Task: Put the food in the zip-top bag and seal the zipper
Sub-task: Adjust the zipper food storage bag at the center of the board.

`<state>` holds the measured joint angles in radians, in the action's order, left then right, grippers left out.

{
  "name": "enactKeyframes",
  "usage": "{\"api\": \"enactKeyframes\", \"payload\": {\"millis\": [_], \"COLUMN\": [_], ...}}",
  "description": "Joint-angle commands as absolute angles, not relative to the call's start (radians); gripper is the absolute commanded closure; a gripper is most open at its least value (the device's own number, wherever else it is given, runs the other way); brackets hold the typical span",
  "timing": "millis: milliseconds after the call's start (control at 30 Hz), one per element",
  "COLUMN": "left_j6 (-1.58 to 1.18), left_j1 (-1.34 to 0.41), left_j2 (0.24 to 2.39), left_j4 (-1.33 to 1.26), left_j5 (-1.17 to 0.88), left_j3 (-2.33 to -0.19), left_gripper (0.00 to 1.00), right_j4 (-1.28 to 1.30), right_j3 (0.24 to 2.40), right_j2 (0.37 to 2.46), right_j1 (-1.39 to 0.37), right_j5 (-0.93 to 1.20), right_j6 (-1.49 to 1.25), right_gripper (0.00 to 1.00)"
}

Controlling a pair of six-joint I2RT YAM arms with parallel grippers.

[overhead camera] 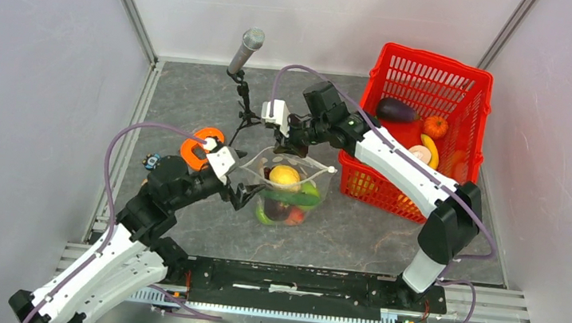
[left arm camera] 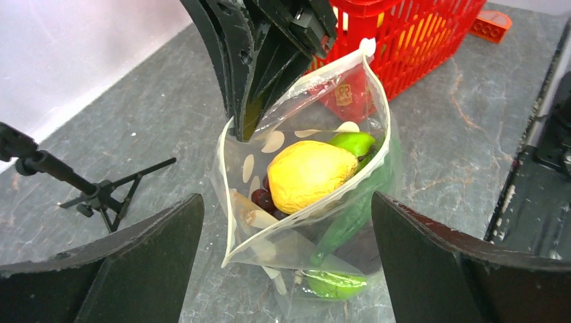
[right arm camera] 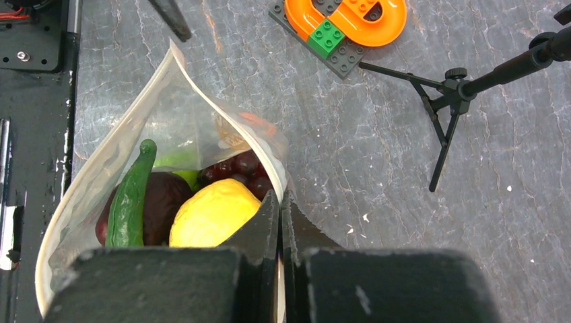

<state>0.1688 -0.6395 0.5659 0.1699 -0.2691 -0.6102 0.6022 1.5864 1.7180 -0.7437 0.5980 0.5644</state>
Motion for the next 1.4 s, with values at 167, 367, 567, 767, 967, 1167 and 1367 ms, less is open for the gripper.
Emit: {"api": "enactKeyframes", "payload": {"millis": [167,367,567,767,967,1167,1367], "left_j6": [0.254,0.326,0.351,0.349,0.315,0.321,0.34], "left_j1": [-0.395,-0.338,-0.284,-0.278,-0.275,-0.275,-0.275], "left_j2": [0.729,0.693,0.797,0.854,0.891,0.918,0.924], "left_j4": [0.286,0.305,0.277,0.234,0.148,0.168,0.193], "left_j5": [-0.745,-0.807,-0.904,-0.859,-0.864,-0.886,-0.896], "left_j3": [-0.75,-0.729,-0.707,-0.686,-0.667,-0.677,-0.686], "left_gripper": [0.0,0.0,0.0,0.0,0.07,0.32,0.67], "right_j4": [0.638,0.636,0.664,0.666,0.666,0.667,0.672], "right_j3": [1.656,1.659,1.68,1.707,1.694,1.685,1.687], "right_j2": [1.736,1.744,1.757,1.763,1.764,1.761,1.75], "right_j1": [-0.739,-0.738,-0.735,-0.734,-0.733,-0.734,-0.733], "right_j5": [0.616,0.631,0.633,0.648,0.677,0.673,0.646], "right_j6": [0.612,0.617,0.632,0.626,0.618,0.604,0.586], "right_gripper": [0.98,0.98,0.98,0.97,0.97,0.96,0.89]}}
